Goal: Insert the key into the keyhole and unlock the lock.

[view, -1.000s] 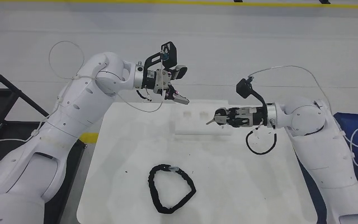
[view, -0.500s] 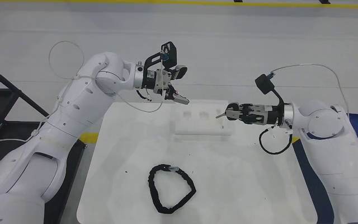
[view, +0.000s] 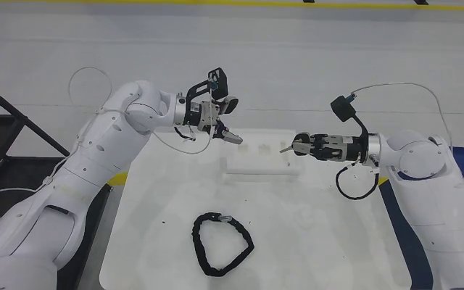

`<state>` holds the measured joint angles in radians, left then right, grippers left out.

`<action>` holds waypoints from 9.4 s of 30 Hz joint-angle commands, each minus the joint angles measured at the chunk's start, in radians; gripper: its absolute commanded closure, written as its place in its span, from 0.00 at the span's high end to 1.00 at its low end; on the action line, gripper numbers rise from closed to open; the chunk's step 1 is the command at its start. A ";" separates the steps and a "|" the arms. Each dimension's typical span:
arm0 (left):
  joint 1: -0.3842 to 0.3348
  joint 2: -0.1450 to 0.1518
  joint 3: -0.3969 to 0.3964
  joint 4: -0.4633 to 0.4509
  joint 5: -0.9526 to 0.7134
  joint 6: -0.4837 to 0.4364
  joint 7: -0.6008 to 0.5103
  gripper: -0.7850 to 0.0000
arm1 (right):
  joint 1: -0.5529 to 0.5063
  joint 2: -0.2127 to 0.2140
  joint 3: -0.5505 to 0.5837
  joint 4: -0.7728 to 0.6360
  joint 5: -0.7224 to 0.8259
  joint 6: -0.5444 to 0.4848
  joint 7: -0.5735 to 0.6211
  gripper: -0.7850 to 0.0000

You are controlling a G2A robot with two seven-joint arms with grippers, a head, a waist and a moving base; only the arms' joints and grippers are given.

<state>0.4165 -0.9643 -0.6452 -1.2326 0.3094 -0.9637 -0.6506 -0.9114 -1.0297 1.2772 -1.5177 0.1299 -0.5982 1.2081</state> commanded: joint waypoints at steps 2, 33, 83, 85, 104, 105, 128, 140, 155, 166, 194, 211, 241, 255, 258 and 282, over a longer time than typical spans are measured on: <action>0.043 0.006 0.011 0.002 -0.030 -0.024 -0.025 1.00 | 0.000 0.000 0.000 0.000 0.000 0.000 0.000 0.00; 0.038 0.098 0.475 -0.037 0.472 -0.049 0.527 1.00 | 0.000 0.000 0.000 0.000 0.000 0.000 0.000 0.00; 0.262 0.072 0.451 0.106 1.153 0.079 1.124 1.00 | 0.000 0.000 0.000 0.000 0.000 0.000 0.000 0.00; 0.268 0.070 0.453 0.122 1.192 0.088 1.174 1.00 | 0.000 0.000 0.000 0.000 0.000 0.000 0.000 0.00; 0.316 0.054 0.416 0.174 1.310 0.172 1.298 0.73 | 0.000 0.000 0.000 0.000 0.000 0.000 0.000 0.00; 0.318 0.053 0.412 0.174 1.310 0.175 1.295 0.73 | 0.000 0.000 0.000 0.000 0.000 0.000 0.000 0.00; 0.352 0.046 0.331 0.177 1.285 0.143 1.258 0.00 | 0.000 0.000 0.000 0.000 0.000 0.000 0.000 0.00; 0.409 0.114 0.205 0.000 1.217 0.126 1.324 0.00 | 0.000 0.000 0.000 0.000 0.000 0.000 0.000 0.00; 0.490 0.174 0.028 -0.178 1.022 0.000 1.469 0.00 | -0.023 0.010 -0.046 -0.131 0.178 0.145 0.127 0.00; 0.474 0.151 -0.034 -0.221 0.962 0.034 1.490 0.00 | -0.026 0.014 -0.047 -0.140 0.196 0.178 0.061 0.00; 0.534 0.098 -0.023 -0.190 0.993 0.227 1.587 0.00 | -0.059 0.021 -0.059 -0.218 0.139 0.279 0.015 0.00; 0.509 -0.010 0.038 -0.006 1.162 0.563 1.892 0.00 | -0.057 0.026 -0.119 -0.385 -0.161 0.434 -0.088 0.00; 0.563 -0.051 0.003 0.008 1.122 0.669 1.801 0.00 | -0.034 0.024 -0.190 -0.484 -0.366 0.486 -0.143 0.00; 0.565 -0.086 -0.016 0.059 1.147 0.674 1.842 0.00 | -0.021 0.020 -0.218 -0.492 -0.436 0.501 -0.167 0.00; 0.567 -0.091 -0.022 0.062 1.154 0.668 1.842 0.00 | -0.019 0.020 -0.222 -0.492 -0.445 0.500 -0.170 0.00; 0.598 -0.110 -0.090 0.052 1.213 0.656 1.837 0.00 | 0.002 0.014 -0.248 -0.484 -0.494 0.517 -0.157 0.00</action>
<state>1.0132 -1.0739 -0.7322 -1.1788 1.5199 -0.3080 1.1880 -0.9113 -1.0149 1.0310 -2.0036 -0.3639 -0.0811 1.0492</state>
